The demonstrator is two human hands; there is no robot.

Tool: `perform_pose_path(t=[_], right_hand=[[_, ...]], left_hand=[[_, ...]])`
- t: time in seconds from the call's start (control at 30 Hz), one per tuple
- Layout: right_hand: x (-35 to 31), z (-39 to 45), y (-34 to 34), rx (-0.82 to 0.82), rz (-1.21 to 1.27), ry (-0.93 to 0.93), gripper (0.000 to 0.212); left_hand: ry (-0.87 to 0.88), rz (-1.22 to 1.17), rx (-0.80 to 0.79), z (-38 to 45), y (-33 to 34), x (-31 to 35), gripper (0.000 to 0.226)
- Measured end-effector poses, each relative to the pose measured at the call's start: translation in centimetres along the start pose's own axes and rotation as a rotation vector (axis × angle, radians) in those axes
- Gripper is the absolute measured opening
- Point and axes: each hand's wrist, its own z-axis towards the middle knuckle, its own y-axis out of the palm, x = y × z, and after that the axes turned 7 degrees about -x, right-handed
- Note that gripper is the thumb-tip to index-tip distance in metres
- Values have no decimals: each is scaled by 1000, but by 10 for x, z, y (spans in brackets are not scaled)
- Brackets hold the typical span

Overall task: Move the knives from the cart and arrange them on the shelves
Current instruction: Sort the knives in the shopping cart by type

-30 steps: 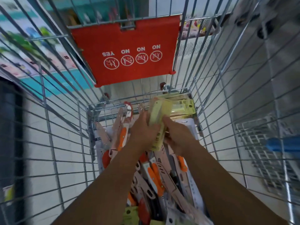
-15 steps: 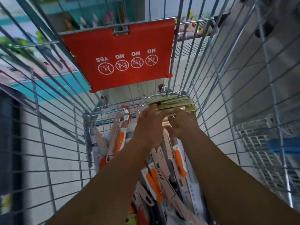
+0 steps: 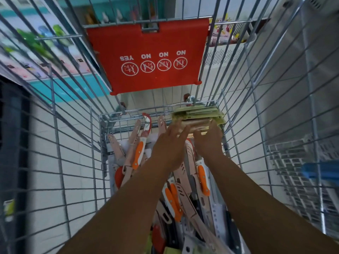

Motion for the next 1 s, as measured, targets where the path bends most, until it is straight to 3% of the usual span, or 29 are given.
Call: perform_pose_path(t=[0.1, 0.3, 0.43, 0.5, 0.57, 0.63, 0.8, 0.9, 1.0], right_hand=[[2, -27, 0, -26, -118, -116, 65], [33, -96, 16, -164, -327, -341, 61], [58, -146, 24, -299, -476, -382, 59], [70, -167, 23, -374, -532, -398, 68], [81, -183, 20, -464, -562, -367, 63], [92, -194, 19, -527, -569, -313, 72], [104, -217, 20, -498, -612, -188, 81], [115, -227, 21, -524, -681, -143, 78], [129, -230, 21, -617, -774, -134, 78]], left_hand=[[-47, 50, 75, -27, 9, -3, 75], [-181, 59, 130, -92, 37, -6, 68], [-256, 51, 38, -142, 60, -4, 71], [-294, 34, -34, -166, 73, -4, 73], [-329, -5, -60, -185, 84, -2, 72], [-372, -48, -80, -201, 89, 2, 74], [-546, -231, -154, -227, 105, 15, 99], [-637, -322, -229, -235, 119, 20, 99], [-682, -299, -195, -240, 134, 21, 100]])
